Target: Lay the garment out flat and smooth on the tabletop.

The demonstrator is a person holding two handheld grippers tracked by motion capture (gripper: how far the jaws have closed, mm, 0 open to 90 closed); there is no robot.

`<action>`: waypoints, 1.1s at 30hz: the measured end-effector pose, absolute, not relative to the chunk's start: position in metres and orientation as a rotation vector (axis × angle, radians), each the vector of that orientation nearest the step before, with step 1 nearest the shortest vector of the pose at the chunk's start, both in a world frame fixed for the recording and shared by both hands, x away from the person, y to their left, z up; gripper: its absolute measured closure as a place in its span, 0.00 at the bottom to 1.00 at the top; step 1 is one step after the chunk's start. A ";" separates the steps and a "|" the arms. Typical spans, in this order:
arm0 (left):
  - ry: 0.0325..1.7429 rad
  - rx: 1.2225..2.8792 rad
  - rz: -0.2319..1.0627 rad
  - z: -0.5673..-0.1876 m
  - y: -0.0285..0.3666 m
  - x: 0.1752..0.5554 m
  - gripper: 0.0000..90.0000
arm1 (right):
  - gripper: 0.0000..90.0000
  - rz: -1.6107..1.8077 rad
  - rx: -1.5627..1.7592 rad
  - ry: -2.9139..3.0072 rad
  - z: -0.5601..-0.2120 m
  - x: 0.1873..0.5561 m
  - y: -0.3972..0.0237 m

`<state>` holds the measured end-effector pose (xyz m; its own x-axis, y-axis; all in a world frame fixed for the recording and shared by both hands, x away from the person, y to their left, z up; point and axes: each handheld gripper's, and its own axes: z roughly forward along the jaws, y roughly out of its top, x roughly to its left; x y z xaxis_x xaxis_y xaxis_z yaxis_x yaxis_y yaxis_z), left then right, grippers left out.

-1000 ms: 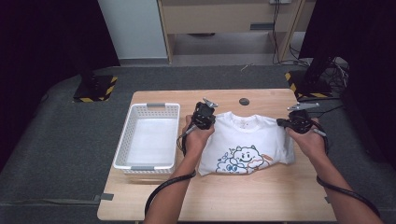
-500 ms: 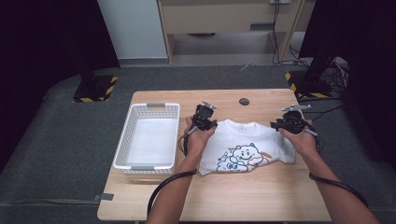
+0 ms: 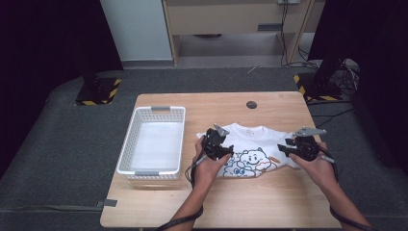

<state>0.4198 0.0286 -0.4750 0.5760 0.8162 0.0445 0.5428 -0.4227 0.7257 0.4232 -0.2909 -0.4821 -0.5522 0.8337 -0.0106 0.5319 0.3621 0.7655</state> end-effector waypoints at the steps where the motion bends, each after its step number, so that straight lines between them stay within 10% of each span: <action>1: 1.075 2.134 0.525 -0.477 0.029 0.411 0.31 | 0.62 1.040 1.179 2.232 -0.483 0.415 -0.291; 12: 1.059 2.123 0.529 -0.501 0.053 0.339 0.35 | 0.73 1.078 1.112 2.250 -0.505 0.350 -0.296; 33: 1.117 2.136 0.480 -0.531 0.064 0.333 0.46 | 0.45 1.023 0.934 2.304 -0.534 0.354 -0.246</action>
